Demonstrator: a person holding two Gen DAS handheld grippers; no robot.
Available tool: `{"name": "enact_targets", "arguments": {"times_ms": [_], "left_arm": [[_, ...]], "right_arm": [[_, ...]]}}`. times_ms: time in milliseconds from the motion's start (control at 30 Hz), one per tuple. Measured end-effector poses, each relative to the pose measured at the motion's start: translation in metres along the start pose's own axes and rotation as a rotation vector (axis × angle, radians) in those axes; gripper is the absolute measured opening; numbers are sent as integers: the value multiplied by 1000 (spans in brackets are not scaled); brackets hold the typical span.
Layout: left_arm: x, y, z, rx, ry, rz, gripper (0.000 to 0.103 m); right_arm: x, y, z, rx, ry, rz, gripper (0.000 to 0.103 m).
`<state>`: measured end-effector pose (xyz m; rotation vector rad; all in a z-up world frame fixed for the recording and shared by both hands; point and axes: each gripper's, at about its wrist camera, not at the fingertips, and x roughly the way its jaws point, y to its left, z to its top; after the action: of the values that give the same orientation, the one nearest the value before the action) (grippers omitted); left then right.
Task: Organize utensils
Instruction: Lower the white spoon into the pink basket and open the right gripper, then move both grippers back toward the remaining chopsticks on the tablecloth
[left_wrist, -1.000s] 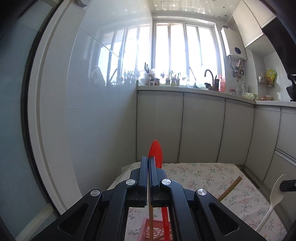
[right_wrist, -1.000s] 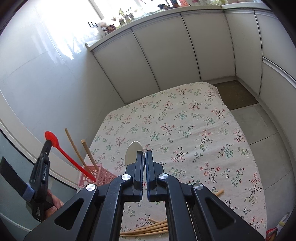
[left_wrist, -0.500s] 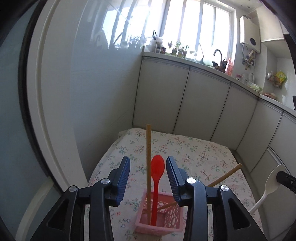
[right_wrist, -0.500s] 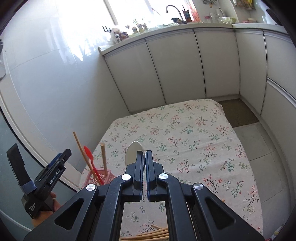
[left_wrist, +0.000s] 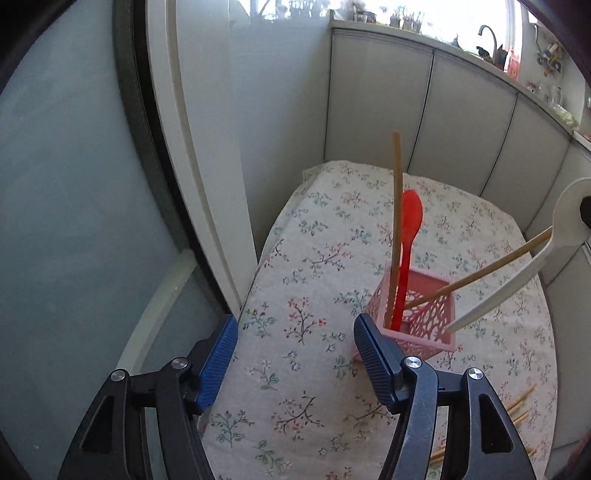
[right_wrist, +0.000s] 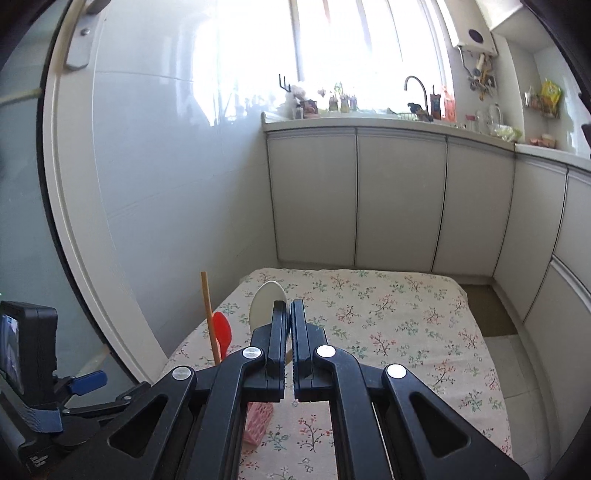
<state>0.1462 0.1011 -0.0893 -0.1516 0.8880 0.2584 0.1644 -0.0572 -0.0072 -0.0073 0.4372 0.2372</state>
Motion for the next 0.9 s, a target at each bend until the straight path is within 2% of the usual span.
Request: {"name": "enact_targets", "arguments": {"times_ms": [100, 233, 433, 600, 700, 767, 900], "left_arm": [[7, 2, -5, 8, 26, -11, 68], [16, 1, -9, 21, 56, -18, 69], [19, 0, -4, 26, 61, -33, 70], [18, -4, -3, 39, 60, -41, 71], [15, -7, -3, 49, 57, -44, 73], [13, -8, -3, 53, 55, -47, 74], [9, -12, -5, 64, 55, -73, 77]], "right_arm": [[16, 16, -7, -60, 0, -47, 2], [37, 25, -14, -80, 13, -62, 2], [58, 34, -25, -137, 18, -120, 2], [65, 34, -29, -123, 50, -97, 4], [65, 28, -27, -99, 97, -50, 11], [59, 25, -24, -81, 105, -28, 20], [37, 14, -16, -56, 115, 15, 30]]}}
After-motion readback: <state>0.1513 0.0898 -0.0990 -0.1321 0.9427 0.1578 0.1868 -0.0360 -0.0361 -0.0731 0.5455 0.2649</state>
